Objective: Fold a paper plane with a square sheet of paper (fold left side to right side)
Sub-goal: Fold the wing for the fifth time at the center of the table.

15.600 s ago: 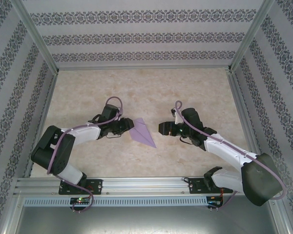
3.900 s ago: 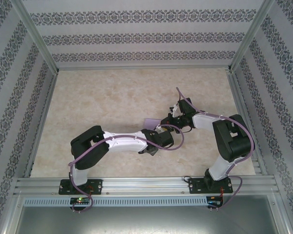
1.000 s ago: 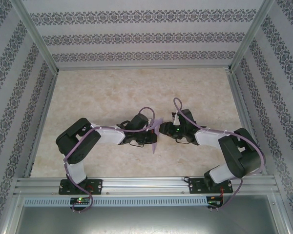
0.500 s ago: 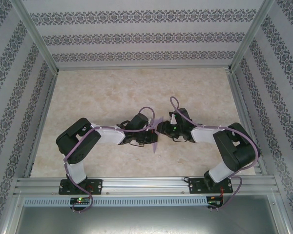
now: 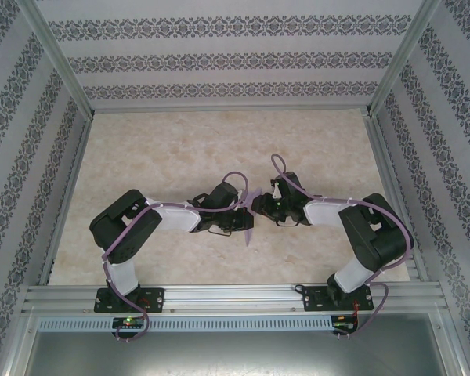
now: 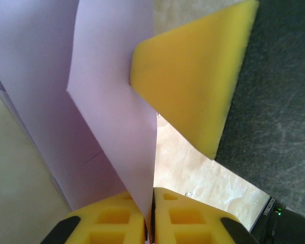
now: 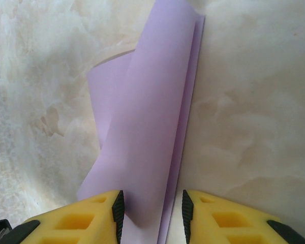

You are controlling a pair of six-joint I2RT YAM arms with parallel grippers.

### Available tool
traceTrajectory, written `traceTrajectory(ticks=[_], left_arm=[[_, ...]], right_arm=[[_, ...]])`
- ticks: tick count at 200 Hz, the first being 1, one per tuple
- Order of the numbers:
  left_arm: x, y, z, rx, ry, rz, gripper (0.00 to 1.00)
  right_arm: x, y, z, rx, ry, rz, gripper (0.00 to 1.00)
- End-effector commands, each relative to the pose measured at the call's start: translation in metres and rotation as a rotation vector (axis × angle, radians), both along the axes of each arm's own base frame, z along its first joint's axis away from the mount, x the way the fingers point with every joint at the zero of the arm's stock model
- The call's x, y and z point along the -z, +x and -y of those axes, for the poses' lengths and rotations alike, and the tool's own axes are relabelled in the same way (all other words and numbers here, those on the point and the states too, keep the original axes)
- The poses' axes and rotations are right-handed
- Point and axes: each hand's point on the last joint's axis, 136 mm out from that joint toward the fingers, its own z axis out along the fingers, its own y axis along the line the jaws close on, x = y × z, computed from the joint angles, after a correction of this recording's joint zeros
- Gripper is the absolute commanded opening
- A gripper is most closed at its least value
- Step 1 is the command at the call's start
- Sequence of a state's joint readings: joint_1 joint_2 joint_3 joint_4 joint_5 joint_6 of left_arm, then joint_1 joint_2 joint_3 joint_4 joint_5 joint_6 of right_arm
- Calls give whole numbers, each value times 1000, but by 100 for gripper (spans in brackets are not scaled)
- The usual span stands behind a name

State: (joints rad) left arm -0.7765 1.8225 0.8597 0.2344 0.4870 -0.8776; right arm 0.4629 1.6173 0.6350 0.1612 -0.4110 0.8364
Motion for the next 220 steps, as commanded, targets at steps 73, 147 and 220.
traceTrajectory(ticks=[73,147,220], left_arm=[[-27,9,-7,-38,-46,67,45],[-39,24,-50,-146,-14,35,58],[-27,40,-30,-123,-62,-15,48]], right_arm=[[19,-9,3,2,-55,-76,37],[18,-8,2,-1,-52,-73,36],[18,-9,1,-4,-51,-76,36]])
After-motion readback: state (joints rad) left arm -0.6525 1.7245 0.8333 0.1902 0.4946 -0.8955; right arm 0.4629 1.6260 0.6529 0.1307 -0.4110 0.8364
